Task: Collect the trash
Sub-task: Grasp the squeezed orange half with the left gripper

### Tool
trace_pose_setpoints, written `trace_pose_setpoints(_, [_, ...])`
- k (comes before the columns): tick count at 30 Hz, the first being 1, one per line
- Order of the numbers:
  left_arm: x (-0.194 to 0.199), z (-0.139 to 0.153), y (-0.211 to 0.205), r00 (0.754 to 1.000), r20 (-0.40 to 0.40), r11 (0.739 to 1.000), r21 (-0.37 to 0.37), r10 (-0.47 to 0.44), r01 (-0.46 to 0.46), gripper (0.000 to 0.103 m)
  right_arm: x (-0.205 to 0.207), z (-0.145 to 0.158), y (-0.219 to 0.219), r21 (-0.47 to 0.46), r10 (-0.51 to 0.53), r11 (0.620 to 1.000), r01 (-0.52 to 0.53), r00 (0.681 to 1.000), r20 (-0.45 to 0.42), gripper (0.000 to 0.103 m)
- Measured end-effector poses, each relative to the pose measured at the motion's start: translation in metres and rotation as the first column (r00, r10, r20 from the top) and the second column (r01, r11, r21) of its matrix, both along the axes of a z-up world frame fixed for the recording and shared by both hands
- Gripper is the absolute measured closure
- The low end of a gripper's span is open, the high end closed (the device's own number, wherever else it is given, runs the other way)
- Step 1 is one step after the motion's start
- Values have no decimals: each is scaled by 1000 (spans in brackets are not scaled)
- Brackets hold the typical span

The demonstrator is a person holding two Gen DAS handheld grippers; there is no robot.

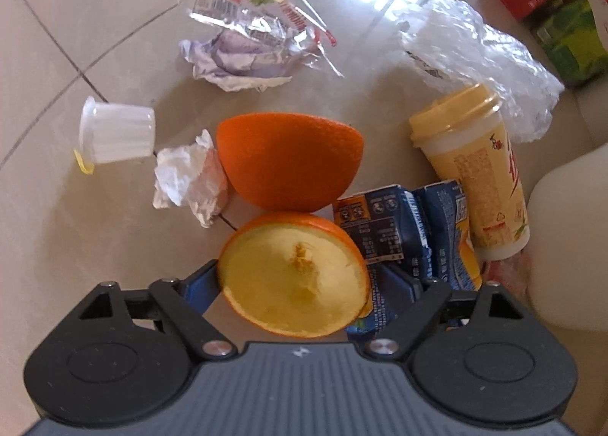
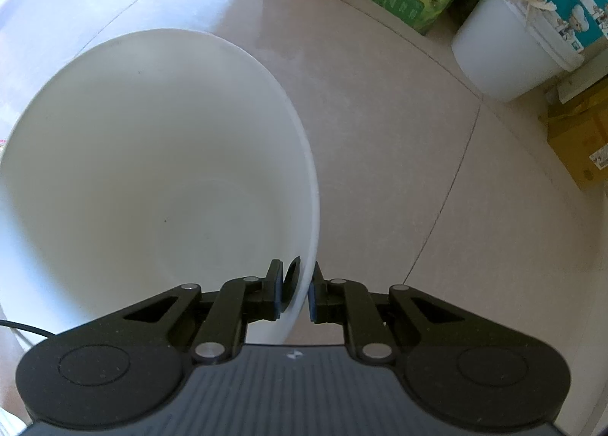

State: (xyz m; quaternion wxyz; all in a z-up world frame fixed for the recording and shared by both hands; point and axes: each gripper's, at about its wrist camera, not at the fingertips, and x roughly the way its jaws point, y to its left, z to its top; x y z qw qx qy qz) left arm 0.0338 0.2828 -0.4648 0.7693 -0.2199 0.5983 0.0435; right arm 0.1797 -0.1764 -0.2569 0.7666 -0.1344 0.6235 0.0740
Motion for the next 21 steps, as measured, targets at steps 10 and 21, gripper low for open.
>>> trace_pose_setpoints(10, [3,20,-11,997,-41,998,37,-58,59,40,-9,-3,-2,0,24,1000,-24,1000,7,87])
trace_pose_setpoints(21, [31,101,-25,969,-26,966,73,-246,247,41,-8,1,3,-7,42,999,-42,999,8,87])
